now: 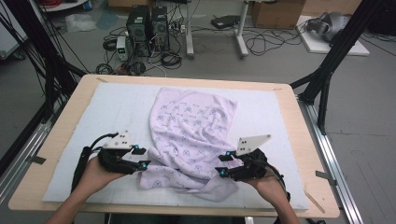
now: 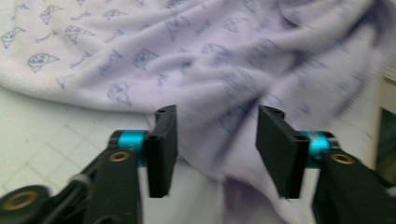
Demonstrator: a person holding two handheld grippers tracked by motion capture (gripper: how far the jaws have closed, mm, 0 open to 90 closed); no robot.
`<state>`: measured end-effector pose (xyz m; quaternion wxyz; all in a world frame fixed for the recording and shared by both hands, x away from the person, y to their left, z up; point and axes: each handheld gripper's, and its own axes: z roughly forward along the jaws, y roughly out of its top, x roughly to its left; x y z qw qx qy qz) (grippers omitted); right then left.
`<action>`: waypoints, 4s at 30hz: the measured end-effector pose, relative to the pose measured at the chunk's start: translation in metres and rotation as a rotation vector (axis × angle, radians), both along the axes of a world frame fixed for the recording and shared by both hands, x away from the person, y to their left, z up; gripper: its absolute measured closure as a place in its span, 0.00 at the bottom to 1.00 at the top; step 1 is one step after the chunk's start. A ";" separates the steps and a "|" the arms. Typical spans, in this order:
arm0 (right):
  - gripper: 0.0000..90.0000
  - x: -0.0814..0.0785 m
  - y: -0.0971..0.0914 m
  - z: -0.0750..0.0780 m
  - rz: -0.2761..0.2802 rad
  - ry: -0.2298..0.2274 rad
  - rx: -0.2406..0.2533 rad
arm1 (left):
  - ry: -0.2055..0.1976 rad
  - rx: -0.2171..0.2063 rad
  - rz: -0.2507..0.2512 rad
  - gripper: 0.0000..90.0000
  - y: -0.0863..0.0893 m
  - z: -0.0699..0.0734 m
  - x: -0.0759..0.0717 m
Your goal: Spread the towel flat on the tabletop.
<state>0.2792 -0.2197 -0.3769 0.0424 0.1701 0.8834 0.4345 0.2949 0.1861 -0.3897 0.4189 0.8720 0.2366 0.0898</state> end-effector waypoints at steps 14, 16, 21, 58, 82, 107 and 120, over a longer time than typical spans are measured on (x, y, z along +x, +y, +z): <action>0.93 0.009 0.002 -0.057 0.002 0.107 -0.084 | 0.116 0.067 -0.077 0.88 -0.020 -0.033 -0.002; 0.95 0.007 0.003 -0.056 0.022 0.114 -0.078 | 0.107 0.051 -0.068 0.88 -0.011 -0.027 -0.012; 0.95 -0.007 0.008 -0.044 0.054 0.073 -0.058 | 0.064 0.047 -0.047 0.88 0.015 -0.005 -0.041; 0.94 0.049 0.006 -0.031 -0.131 -0.025 -0.158 | 0.053 -0.052 0.131 0.91 0.016 -0.015 0.023; 0.60 0.020 -0.001 -0.022 -0.141 -0.089 -0.095 | -0.026 -0.054 0.112 0.53 0.027 -0.006 -0.017; 0.62 -0.009 0.029 -0.061 0.026 -0.008 -0.162 | 0.078 0.082 -0.046 0.62 0.002 -0.046 -0.031; 0.97 0.013 0.013 -0.016 -0.042 -0.091 -0.149 | 0.034 -0.049 0.037 0.93 0.025 -0.010 0.001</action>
